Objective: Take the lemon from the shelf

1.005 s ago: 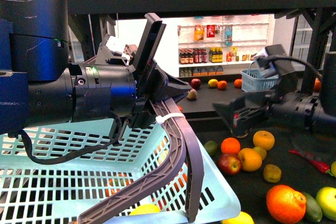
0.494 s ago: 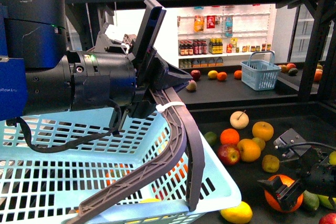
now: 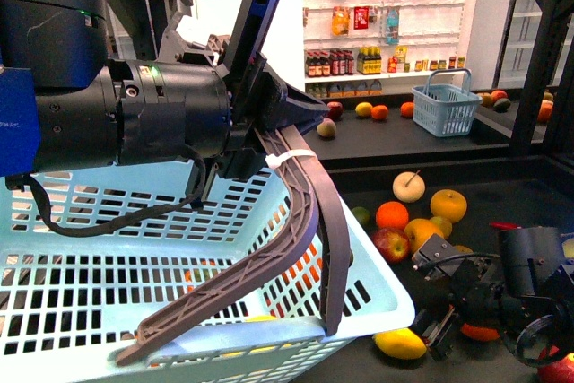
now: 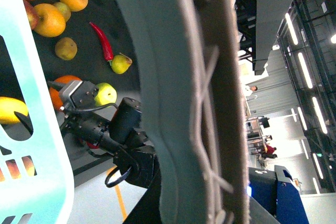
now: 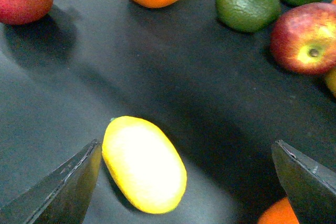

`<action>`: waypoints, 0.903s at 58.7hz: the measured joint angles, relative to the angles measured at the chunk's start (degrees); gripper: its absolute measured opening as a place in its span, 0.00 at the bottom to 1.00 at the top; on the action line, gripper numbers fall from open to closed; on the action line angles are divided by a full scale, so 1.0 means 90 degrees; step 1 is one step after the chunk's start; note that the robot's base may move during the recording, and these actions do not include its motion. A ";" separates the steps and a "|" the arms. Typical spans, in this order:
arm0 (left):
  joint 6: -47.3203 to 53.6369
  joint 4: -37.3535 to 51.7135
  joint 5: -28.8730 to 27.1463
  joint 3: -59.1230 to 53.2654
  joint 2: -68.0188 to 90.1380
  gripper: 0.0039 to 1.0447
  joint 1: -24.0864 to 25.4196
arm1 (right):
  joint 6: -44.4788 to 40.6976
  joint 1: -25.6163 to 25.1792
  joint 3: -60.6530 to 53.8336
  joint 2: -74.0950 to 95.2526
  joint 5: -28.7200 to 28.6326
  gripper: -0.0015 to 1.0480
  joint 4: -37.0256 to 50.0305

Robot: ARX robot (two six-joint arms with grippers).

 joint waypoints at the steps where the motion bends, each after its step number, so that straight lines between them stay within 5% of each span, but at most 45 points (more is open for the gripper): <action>1: -0.0002 0.0000 -0.0005 0.0000 0.0000 0.06 0.0000 | -0.0017 0.0022 0.0097 0.0056 0.0012 0.93 -0.0061; 53: -0.0007 0.0000 0.0002 0.0000 0.0000 0.06 0.0000 | -0.0673 0.0245 0.1880 0.1212 0.0291 0.93 -0.2414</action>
